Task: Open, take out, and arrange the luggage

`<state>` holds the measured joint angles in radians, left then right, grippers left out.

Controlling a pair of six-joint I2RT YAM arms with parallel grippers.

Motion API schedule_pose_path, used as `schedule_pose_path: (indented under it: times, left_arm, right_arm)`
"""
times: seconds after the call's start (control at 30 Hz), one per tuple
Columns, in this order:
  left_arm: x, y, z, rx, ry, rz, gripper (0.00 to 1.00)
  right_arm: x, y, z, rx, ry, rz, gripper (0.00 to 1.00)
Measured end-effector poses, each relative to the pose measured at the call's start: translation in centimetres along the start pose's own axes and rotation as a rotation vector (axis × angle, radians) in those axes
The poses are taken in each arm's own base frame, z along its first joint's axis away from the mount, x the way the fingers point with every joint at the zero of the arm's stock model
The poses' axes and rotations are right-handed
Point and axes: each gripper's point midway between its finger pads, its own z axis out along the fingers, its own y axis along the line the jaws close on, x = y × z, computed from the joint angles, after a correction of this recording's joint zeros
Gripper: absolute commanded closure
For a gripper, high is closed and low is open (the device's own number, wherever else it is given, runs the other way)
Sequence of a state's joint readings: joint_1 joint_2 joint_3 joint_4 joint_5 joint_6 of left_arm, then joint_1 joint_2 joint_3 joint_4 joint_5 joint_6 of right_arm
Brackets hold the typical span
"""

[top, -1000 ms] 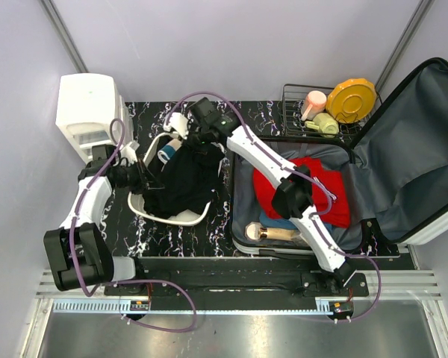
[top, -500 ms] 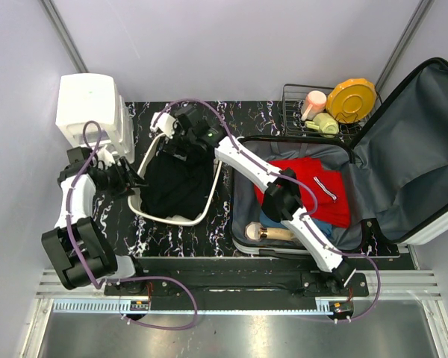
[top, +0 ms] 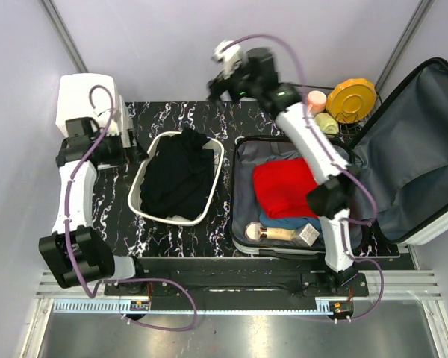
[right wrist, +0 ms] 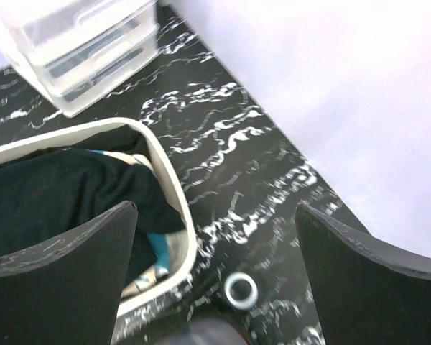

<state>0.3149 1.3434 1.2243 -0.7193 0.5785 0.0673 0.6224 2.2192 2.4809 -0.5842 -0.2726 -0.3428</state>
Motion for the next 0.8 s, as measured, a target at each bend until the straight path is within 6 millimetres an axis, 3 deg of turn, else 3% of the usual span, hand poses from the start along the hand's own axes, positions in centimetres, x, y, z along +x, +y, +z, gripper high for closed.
schedule_pose_path:
  times: [0.03,0.13,0.27,0.37,0.47,0.53,0.6,0.7,0.8]
  left_arm:
    - [-0.5,-1.2,0.4,0.017,-0.007,0.065,0.01]
    - [-1.1,-4.7,1.4,0.086,-0.022,0.222,0.01]
    - [-1.8,-11.2,1.8,0.238,-0.058,0.402,0.01]
    - [-3.2,-15.0,1.5,0.392,-0.078,0.466,0.01]
    - [-3.6,-18.3,2.9,0.489,-0.066,0.586,0.01]
    - [-1.2,-21.5,4.1,0.574,-0.029,0.712,0.01]
    - [2.9,-25.3,4.9,0.684,0.022,0.868,0.05]
    - [8.3,-29.7,5.2,0.85,0.083,1.059,0.08]
    - [12.1,-32.5,6.3,0.974,0.119,1.2,0.08]
  right_arm:
    - [-1.2,-2.2,-2.9,0.028,-0.022,0.033,0.0]
    - [-2.9,-5.4,-9.6,0.085,-0.048,0.09,0.0]
    - [-2.5,-5.3,-16.0,0.052,-0.031,0.186,0.0]
    - [1.7,-5.5,-19.3,0.02,0.061,0.324,0.01]
    - [9.1,-7.8,-22.7,0.053,0.223,0.485,0.03]
    - [13.8,-8.4,-24.9,0.077,0.341,0.563,0.04]
    - [18.0,-7.4,-27.1,0.061,0.466,0.628,0.05]
    - [22.1,-5.0,-29.5,0.017,0.597,0.655,0.06]
    - [23.7,-4.0,-31.7,0.013,0.645,0.649,0.06]
